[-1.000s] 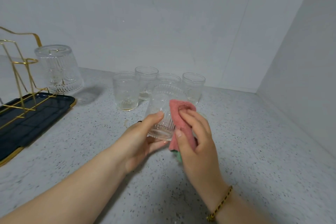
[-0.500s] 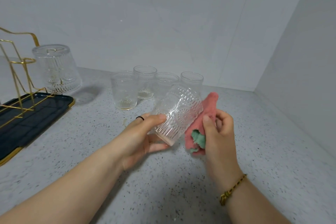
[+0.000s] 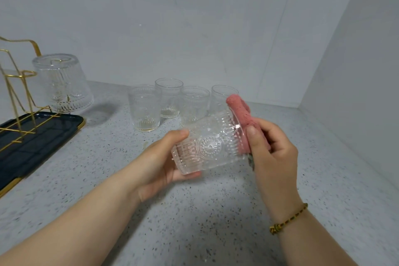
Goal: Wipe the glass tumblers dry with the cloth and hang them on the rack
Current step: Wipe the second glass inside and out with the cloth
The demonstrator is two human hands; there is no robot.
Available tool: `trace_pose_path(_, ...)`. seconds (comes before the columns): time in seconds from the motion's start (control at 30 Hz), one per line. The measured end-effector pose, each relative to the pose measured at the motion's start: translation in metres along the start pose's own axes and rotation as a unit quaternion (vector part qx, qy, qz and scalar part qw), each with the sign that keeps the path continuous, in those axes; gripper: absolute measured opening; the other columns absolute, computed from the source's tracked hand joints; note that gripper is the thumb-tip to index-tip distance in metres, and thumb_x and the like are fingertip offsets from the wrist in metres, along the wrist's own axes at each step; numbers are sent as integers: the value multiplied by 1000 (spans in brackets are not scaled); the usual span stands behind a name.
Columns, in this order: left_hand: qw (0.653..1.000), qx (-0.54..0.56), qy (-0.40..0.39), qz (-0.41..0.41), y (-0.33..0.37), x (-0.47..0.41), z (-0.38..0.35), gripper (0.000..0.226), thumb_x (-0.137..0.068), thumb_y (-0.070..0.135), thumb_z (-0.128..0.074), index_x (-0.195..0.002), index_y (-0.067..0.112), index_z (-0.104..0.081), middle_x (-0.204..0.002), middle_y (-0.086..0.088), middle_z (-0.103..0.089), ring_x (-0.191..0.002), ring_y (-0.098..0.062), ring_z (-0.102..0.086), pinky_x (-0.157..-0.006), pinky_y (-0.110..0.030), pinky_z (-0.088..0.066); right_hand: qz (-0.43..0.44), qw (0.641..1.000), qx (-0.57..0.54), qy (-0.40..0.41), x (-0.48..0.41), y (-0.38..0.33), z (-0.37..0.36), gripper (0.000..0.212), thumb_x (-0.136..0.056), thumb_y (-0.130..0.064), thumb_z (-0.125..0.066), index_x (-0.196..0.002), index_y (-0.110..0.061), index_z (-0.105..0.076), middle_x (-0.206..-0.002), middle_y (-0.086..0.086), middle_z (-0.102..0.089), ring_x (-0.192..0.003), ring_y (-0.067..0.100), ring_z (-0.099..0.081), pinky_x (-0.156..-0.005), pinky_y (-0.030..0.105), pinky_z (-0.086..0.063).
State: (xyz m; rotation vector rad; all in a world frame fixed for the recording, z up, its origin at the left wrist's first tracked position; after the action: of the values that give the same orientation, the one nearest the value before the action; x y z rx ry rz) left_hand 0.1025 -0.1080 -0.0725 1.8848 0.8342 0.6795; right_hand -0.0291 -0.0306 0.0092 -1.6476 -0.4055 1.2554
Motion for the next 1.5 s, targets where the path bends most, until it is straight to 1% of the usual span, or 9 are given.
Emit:
trace_pose_path(0.4,998,-59,-23,27,-2,2,3,44,-59,39,-53,-93,11,-61,-70,-8,-70,-52,-18,-66,-44,-26,-56,-71,957,79,-269,17,6,-47,53,-89,-49,-27,-55,-24,-59,-45,-16,-53,-46,-5,-46,-50,3,-36)
trace_pose_path(0.57,993,-92,-49,62,-12,4,-4,37,-63,42,-62,-83,11,-65,-64,-9,-69,-48,-18,-64,-41,-26,-55,-101,870,87,-475,50,17,-77,46,-61,-45,-72,-102,-40,-52,-83,-27,-63,-74,-10,-59,-68,6,-43)
trace_pose_path(0.63,992,-95,-50,73,-16,4,-4,40,-58,41,-55,-80,8,-63,-60,-9,-67,-45,-18,-63,-40,-26,-54,-120,863,96,-482,51,17,-73,50,-57,-33,-71,-98,-47,-46,-94,-43,-56,-93,-22,-51,-77,-1,-37)
trace_pose_path(0.77,987,-94,-93,88,-21,6,-11,47,-66,48,-65,-88,7,-64,-73,-15,-70,-55,-24,-67,-47,-28,-57,-96,875,113,-462,46,15,-71,35,-78,-8,-66,-98,-36,-56,-92,-12,-67,-84,2,-62,-74,18,-51)
trace_pose_path(1.0,984,-86,-154,-16,0,4,-10,108,-31,38,-92,-126,21,-43,-104,-4,-70,-95,-22,-67,-74,-32,-56,-278,886,-192,-319,34,45,-64,24,-72,-19,-58,-91,-8,-68,-93,14,-70,-86,26,-66,-75,31,-56)
trace_pose_path(1.1,985,-125,-105,-49,5,1,-5,96,-29,48,-89,-111,12,-55,-90,-7,-73,-80,-20,-70,-64,-28,-58,-180,876,-149,-422,42,22,-78,32,-74,-12,-62,-106,-10,-59,-103,15,-67,-100,32,-61,-84,43,-52)
trace_pose_path(1.27,979,-199,-17,35,-14,2,4,58,-58,60,-56,-82,8,-64,-66,-18,-69,-47,-19,-64,-44,-22,-54,-104,880,57,-461,56,36,-89,54,-69,-14,-67,-119,-20,-48,-92,-9,-56,-89,8,-58,-83,27,-50)
trace_pose_path(1.4,980,-183,-51,65,-19,-1,6,64,-62,66,-60,-94,10,-65,-86,-14,-73,-75,-21,-70,-68,-28,-59,-122,904,72,-404,48,39,-85,43,-78,1,-56,-120,-9,-51,-74,-8,-57,-56,-6,-54,-54,9,-42)
trace_pose_path(1.5,988,-77,-136,-12,0,2,-5,80,-41,45,-88,-110,15,-61,-105,-12,-70,-97,-22,-67,-77,-29,-56,-192,912,-84,-354,38,40,-77,48,-74,-9,-57,-122,-9,-52,-98,15,-67,-92,24,-65,-79,38,-54)
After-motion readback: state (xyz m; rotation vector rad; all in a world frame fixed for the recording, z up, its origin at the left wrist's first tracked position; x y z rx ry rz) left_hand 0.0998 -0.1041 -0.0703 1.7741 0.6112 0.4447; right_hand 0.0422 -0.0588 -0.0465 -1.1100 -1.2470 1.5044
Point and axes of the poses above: each hand's wrist, its own x-axis away from the middle knuckle, its own z-axis out of the back of the hand, y = z × x, the point moved 10 cm from there along -x, towards the middle knuckle
